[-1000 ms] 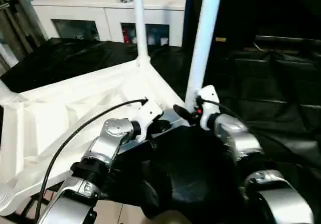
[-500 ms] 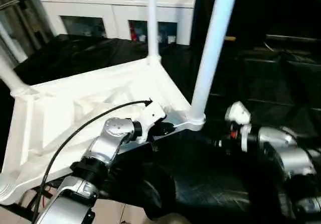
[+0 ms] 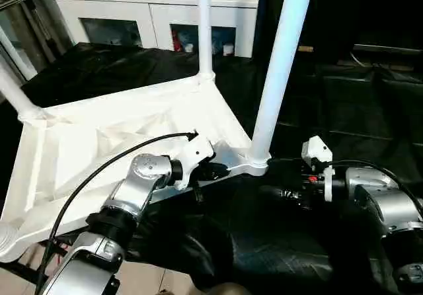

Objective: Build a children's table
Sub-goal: Rotate leg to tighten, then rotate table base

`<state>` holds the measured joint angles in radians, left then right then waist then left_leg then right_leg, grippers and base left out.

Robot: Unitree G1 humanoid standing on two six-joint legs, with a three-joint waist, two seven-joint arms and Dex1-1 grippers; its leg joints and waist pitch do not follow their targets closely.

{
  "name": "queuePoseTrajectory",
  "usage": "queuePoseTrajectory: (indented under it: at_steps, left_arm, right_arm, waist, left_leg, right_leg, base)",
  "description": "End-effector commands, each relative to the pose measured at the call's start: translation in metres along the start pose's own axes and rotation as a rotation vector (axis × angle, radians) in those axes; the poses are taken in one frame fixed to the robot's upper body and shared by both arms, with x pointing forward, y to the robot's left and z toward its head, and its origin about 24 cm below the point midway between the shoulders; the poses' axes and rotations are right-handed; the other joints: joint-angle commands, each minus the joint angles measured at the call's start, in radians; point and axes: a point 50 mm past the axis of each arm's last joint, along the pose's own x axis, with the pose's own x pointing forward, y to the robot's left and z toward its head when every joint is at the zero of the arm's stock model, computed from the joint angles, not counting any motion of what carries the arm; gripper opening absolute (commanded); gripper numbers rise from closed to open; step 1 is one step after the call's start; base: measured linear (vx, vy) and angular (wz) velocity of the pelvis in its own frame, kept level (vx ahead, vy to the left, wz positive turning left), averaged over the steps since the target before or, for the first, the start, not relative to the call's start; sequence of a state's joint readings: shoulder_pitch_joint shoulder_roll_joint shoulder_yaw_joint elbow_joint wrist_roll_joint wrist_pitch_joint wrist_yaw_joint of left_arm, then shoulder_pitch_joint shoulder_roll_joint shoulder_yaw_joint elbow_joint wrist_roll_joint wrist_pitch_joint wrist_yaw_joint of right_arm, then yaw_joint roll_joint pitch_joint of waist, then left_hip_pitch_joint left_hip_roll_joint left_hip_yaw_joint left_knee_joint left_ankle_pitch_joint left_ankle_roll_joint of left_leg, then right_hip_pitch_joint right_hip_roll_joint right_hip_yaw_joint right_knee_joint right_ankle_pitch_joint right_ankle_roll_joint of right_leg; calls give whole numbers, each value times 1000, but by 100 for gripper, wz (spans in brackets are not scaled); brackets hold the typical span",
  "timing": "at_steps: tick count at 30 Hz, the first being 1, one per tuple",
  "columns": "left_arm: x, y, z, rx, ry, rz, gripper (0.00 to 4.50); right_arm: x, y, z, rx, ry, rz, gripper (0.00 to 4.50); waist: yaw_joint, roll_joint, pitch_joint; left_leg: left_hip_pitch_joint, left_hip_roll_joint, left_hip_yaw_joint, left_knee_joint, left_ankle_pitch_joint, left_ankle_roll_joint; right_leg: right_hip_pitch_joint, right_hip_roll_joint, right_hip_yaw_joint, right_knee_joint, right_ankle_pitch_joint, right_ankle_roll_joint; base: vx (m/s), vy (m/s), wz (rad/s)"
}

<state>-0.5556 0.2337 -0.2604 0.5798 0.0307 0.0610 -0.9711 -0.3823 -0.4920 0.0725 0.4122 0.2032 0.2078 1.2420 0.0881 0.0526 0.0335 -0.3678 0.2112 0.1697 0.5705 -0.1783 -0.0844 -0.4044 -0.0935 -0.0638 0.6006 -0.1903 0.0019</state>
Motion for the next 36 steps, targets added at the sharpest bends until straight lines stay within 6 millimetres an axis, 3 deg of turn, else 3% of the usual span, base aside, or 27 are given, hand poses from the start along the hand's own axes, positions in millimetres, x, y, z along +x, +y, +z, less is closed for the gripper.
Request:
queuePoseTrajectory:
  at_steps: [1,5,7,9,13,14,15,17,18,19,20,21,23,24,28,36]
  left_arm:
    - [-4,6,7,36,-34,60,0]
    - [-12,10,12,12,-54,87,0]
    - [-19,12,18,-27,-86,109,44]
    - [-27,10,22,-53,-113,118,44]
    - [-42,-3,25,-88,-141,81,85]
    - [-52,-14,21,-111,-126,45,93]
    - [-61,-22,17,-130,-106,18,104]
    - [-68,-30,14,-149,-87,-1,123]
    - [-74,-35,12,-167,-79,-6,123]
    - [-74,-35,12,-167,-79,-6,130]
    - [-86,-44,10,-207,-60,-12,143]
    - [-89,-47,9,-218,-53,-14,143]
    - [-103,-59,4,-256,-6,-19,171]
    - [-109,-64,2,-269,16,-8,178]
    - [-124,-68,-10,-272,100,129,194]
    - [-148,-71,-30,-298,191,342,257]
  right_arm:
    - [-5,4,8,4,-35,26,445]
    - [-9,18,11,31,-37,129,445]
    - [-8,25,11,39,-24,170,450]
    - [-4,28,11,34,-28,181,450]
    - [13,27,15,15,-81,137,450]
    - [26,25,16,26,-100,101,450]
    - [36,24,16,47,-117,78,450]
    - [43,25,18,73,-134,72,450]
    - [48,24,19,85,-144,63,450]
    - [48,24,19,85,-144,63,450]
    - [56,25,21,99,-162,54,450]
    - [59,25,22,103,-169,51,450]
    - [72,24,26,134,-212,21,450]
    - [79,23,28,150,-237,5,450]
    - [100,18,38,207,-330,-105,450]
    - [119,2,53,398,-500,-357,450]
  waist:
    - [1,-18,-57]
    - [6,-16,-60]
    - [4,-17,-60]
    - [2,-18,-61]
    - [-4,-14,-52]
    - [-5,-24,-51]
    - [-8,-23,-51]
    - [-15,-17,-52]
    - [-16,-25,-53]
    - [-13,-18,-54]
    - [-12,-26,-49]
    - [-6,-20,-50]
    - [-10,-33,-45]
    - [-11,-28,-43]
    - [-14,-33,-39]
    - [-12,-30,-40]
  left_leg:
    - [-1,11,8,-48,-143,108]
    - [0,13,7,-47,-139,115]
    - [-3,15,6,-48,-133,114]
    - [-2,15,8,-46,-130,111]
    - [1,15,11,-54,-173,82]
    - [1,13,12,-53,-178,76]
    - [-7,16,6,-62,-159,65]
    - [6,18,9,-60,-177,53]
    - [7,15,12,-57,-152,54]
    - [9,18,10,-57,-154,51]
    - [10,16,14,-58,-168,53]
    - [6,18,8,-63,-171,41]
    - [8,18,11,-66,-188,34]
    - [9,17,10,-69,-206,24]
    - [14,16,11,-71,-239,1]
    - [16,12,9,-73,-258,-23]
  right_leg:
    - [61,-34,28,-63,-83,-245]
    - [65,-34,28,-60,-62,-243]
    - [65,-36,27,-58,-49,-247]
    - [62,-36,26,-57,-49,-260]
    - [52,-33,26,-67,-158,-248]
    - [52,-31,28,-71,-182,-234]
    - [56,-36,27,-62,-190,-230]
    - [45,-32,29,-65,-208,-224]
    - [46,-26,30,-63,-156,-230]
    - [44,-27,31,-57,-137,-240]
    - [42,-23,31,-62,-143,-239]
    - [47,-29,30,-53,-142,-243]
    - [43,-27,31,-56,-162,-236]
    - [40,-26,32,-57,-182,-231]
    - [35,-26,36,-63,-210,-206]
    - [33,-23,38,-60,-210,-180]
  base:
    - [0,0,0]
    - [0,0,0]
    - [0,0,0]
    - [0,0,0]
    - [0,0,0]
    - [0,0,0]
    - [0,0,0]
    - [0,0,0]
    - [0,0,0]
    - [0,0,0]
    - [0,0,0]
    - [0,0,0]
    - [0,0,0]
    - [0,0,0]
    - [0,0,0]
    - [0,0,0]
